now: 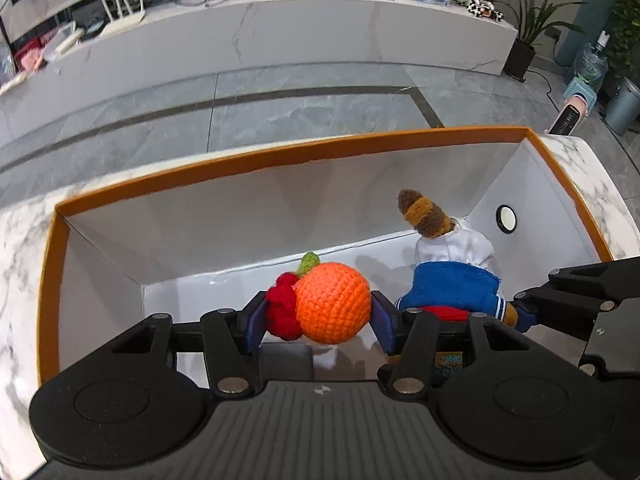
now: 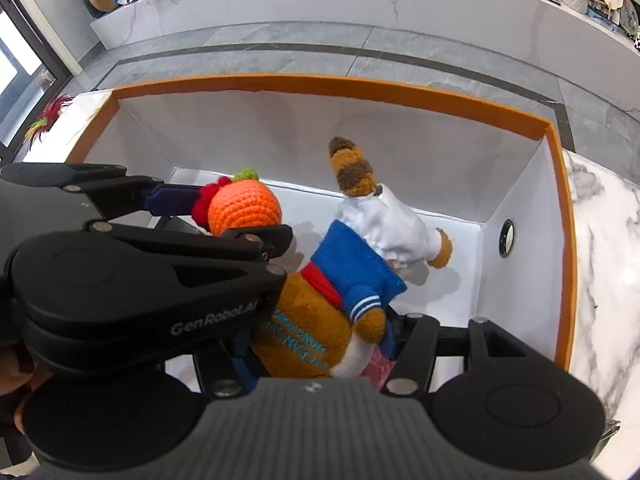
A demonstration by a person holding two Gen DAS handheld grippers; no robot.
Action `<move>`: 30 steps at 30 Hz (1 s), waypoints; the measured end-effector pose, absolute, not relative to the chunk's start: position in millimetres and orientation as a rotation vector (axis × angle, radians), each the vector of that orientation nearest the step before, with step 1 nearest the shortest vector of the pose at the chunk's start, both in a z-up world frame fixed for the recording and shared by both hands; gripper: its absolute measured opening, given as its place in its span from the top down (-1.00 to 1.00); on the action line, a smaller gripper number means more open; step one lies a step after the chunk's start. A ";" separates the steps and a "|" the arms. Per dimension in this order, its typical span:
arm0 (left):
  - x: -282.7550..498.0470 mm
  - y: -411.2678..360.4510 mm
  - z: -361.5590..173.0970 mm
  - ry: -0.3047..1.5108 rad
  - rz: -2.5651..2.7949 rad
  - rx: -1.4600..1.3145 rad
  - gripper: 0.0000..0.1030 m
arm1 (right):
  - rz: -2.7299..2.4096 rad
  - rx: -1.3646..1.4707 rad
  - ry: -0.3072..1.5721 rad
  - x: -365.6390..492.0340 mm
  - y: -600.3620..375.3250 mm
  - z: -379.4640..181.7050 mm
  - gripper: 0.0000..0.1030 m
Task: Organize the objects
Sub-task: 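Lower the orange ball into the box while the right tool lowers the sailor bear, then open both tools and withdraw them from the box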
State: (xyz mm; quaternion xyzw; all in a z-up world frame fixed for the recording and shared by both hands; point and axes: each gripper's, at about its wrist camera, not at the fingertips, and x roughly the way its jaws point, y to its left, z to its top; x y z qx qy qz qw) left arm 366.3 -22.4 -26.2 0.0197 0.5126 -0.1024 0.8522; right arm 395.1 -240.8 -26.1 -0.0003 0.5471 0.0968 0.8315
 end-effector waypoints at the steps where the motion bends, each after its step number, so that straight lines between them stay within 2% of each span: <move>1: 367.7 -20.3 -28.1 1.090 -0.217 0.030 -0.19 | 0.209 -0.004 1.168 397.2 -240.9 -26.7 -0.19; 11: 373.5 -6.6 -37.1 1.135 -0.206 -0.016 -0.19 | 0.189 0.006 1.178 406.9 -231.6 -30.6 -0.23; 13: 374.3 -6.2 -37.3 1.139 -0.211 -0.014 -0.19 | 0.184 0.006 1.179 402.4 -233.0 -31.3 -0.29; 19: 372.9 -5.5 -31.4 1.125 -0.215 0.000 -0.49 | 0.185 -0.041 1.147 396.4 -225.8 -24.2 -0.35; 30: 358.2 -8.1 -5.9 1.063 -0.206 -0.008 -0.50 | 0.200 -0.080 1.079 366.1 -222.9 1.7 -0.41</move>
